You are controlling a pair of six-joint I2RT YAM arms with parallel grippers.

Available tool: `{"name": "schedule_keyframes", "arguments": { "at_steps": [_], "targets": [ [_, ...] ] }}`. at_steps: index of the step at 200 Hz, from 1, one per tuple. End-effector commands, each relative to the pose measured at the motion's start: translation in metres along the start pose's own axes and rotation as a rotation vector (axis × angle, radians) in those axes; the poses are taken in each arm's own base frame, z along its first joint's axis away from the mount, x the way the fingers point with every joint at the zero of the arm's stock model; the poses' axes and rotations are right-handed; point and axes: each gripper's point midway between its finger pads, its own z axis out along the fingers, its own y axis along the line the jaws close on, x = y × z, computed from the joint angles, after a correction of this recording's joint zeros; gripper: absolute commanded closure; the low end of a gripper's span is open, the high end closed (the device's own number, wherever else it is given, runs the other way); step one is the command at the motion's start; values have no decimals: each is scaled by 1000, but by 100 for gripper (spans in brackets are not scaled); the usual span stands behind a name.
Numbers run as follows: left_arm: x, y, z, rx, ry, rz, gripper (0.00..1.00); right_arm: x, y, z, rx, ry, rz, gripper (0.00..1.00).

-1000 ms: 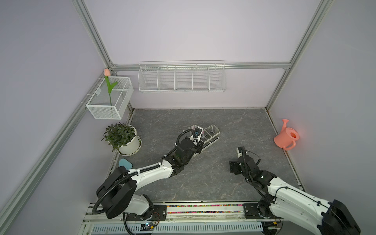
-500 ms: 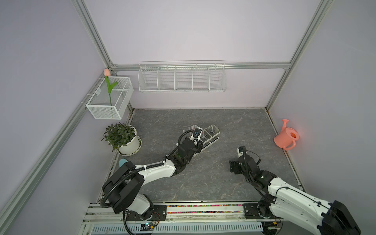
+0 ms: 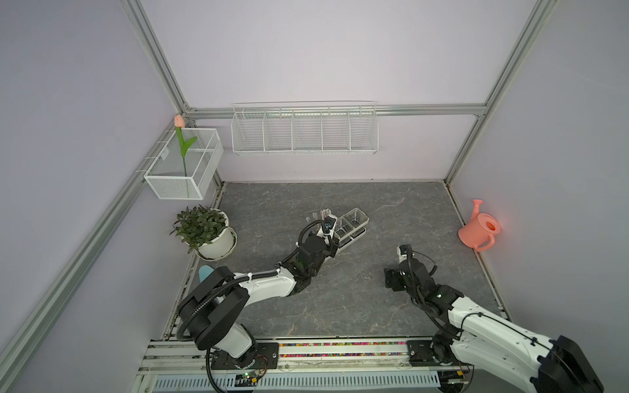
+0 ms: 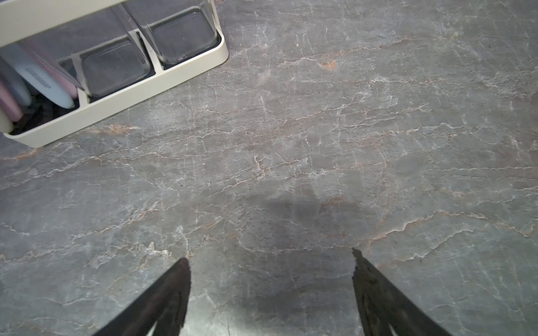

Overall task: Place the toothbrush into the toothbrush holder
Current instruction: Place the toothbrush in the toothbrush holder.

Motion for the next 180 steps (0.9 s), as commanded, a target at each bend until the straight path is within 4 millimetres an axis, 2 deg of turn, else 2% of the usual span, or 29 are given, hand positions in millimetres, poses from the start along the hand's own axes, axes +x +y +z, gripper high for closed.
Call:
{"name": "schedule_keyframes", "arguments": {
  "at_steps": [1, 28, 85, 180],
  "targets": [
    [2, 1, 2, -6, -15, -35, 99, -8, 2, -3, -17, -25, 6, 11],
    [4, -1, 3, 0, -10, -42, 98, -8, 1, -3, -17, -26, 10, 11],
    [4, -1, 3, 4, -10, -45, 87, -7, 0, -3, -13, -24, 14, 11],
    [6, -3, 3, 9, -13, -62, 83, -8, 0, -3, -16, -26, 19, 11]
  ]
}}
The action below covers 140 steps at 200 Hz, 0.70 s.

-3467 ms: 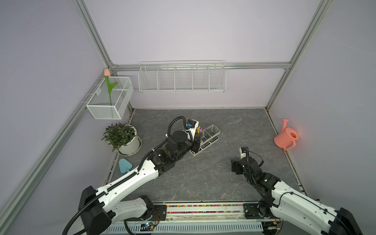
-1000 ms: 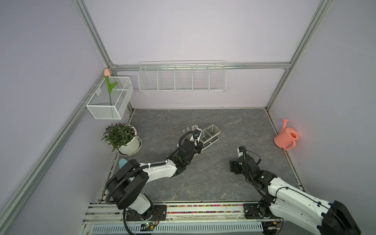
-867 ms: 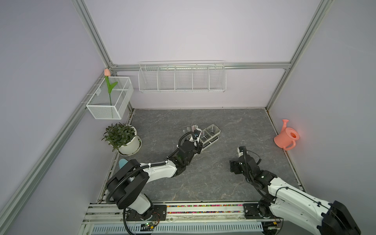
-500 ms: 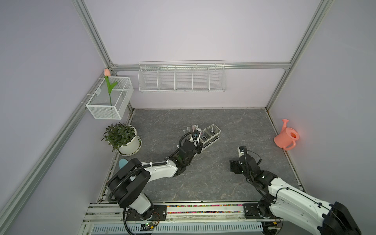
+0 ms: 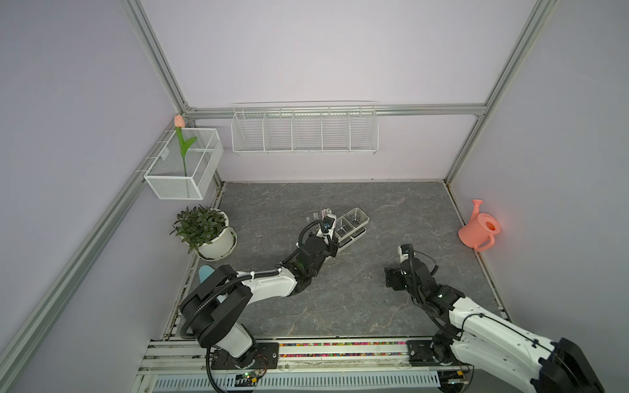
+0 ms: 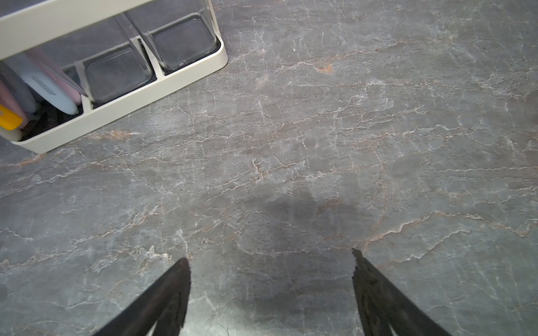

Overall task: Place the toothbrush into the toothbrush holder
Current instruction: Place the toothbrush in the toothbrush holder.

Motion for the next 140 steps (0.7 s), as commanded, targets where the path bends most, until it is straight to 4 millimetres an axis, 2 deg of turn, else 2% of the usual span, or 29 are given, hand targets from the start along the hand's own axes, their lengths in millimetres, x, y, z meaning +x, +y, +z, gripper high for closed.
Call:
{"name": "schedule_keyframes", "arguments": {
  "at_steps": [1, 78, 102, 140],
  "targets": [
    [5, 0, 1, 4, -4, -14, 83, -5, 2, -2, -16, -16, 7, 11],
    [11, -6, 3, 33, -2, 12, 88, -4, 1, -1, -15, -11, 10, 11],
    [10, -14, 2, 76, -13, 48, 90, -4, 1, -1, -15, -10, 11, 11],
    [8, -15, 1, 83, -24, 59, 93, -4, 2, -1, -22, -9, 12, 11]
  ]
}}
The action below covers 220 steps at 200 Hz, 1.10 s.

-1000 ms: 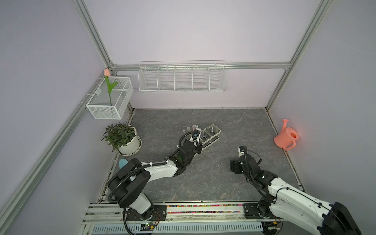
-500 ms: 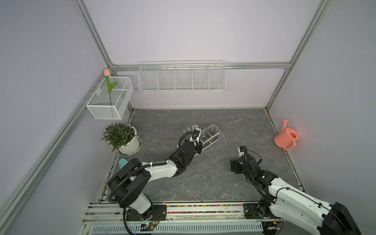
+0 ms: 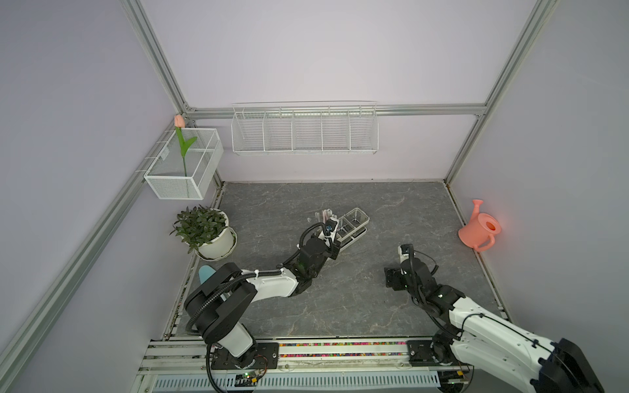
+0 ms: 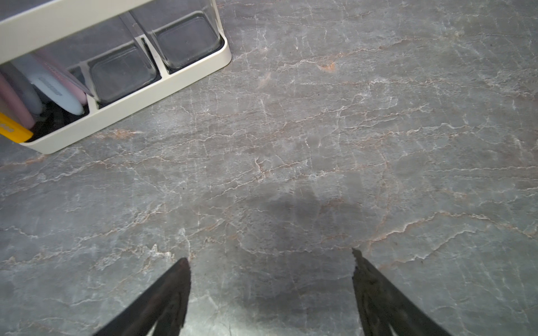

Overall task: Place the toothbrush into the toothbrush holder
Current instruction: Place the toothbrush in the toothbrush holder.

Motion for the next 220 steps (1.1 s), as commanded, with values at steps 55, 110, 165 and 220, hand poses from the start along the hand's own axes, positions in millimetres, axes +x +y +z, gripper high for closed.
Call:
{"name": "schedule_keyframes", "arguments": {
  "at_steps": [55, 110, 165, 220],
  "targets": [
    [2, -8, -2, 45, -38, 31, 93, -6, 2, -3, -22, -22, 10, 11],
    [9, -11, 0, 52, -49, 41, 93, -5, 2, -2, -26, -20, 10, 11],
    [12, -14, 1, 58, -53, 55, 93, -5, 2, -2, -27, -20, 12, 11],
    [14, -13, 3, 46, -48, 58, 71, -5, 2, -1, -28, -17, 11, 11]
  ]
}}
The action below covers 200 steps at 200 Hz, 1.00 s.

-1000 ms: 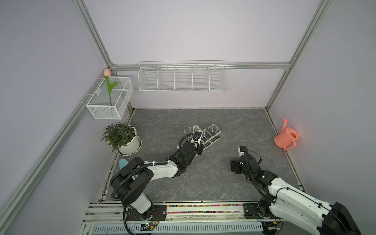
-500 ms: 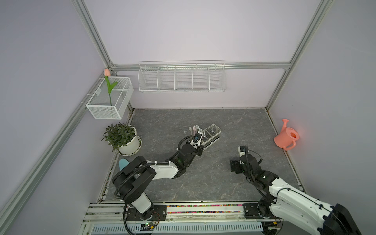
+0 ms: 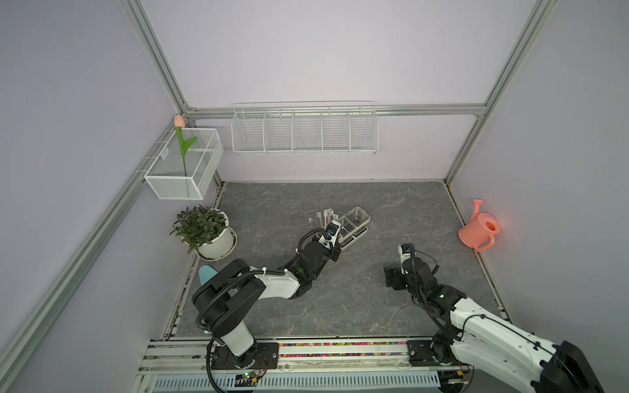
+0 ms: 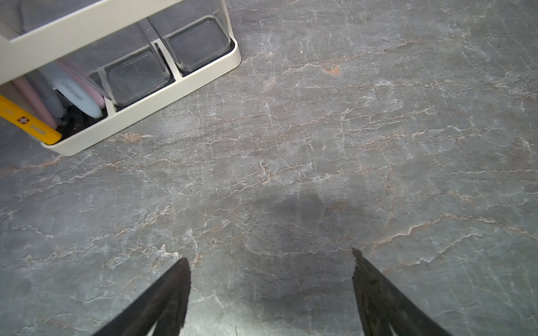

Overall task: Place the toothbrush into the toothbrush holder
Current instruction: Place the toothbrush in the toothbrush holder.

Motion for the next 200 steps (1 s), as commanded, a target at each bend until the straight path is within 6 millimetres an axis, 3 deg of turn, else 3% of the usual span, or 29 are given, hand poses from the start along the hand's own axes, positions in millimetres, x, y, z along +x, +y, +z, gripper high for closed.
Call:
{"name": "schedule_keyframes", "arguments": {
  "at_steps": [1, 200],
  "targets": [
    [8, -4, 0, 8, 13, 22, 70, -2, 0, 1, -5, -9, 0, 11],
    [-15, -11, 1, 7, 4, 80, 57, -3, 1, -1, -24, -15, 6, 11]
  ]
}}
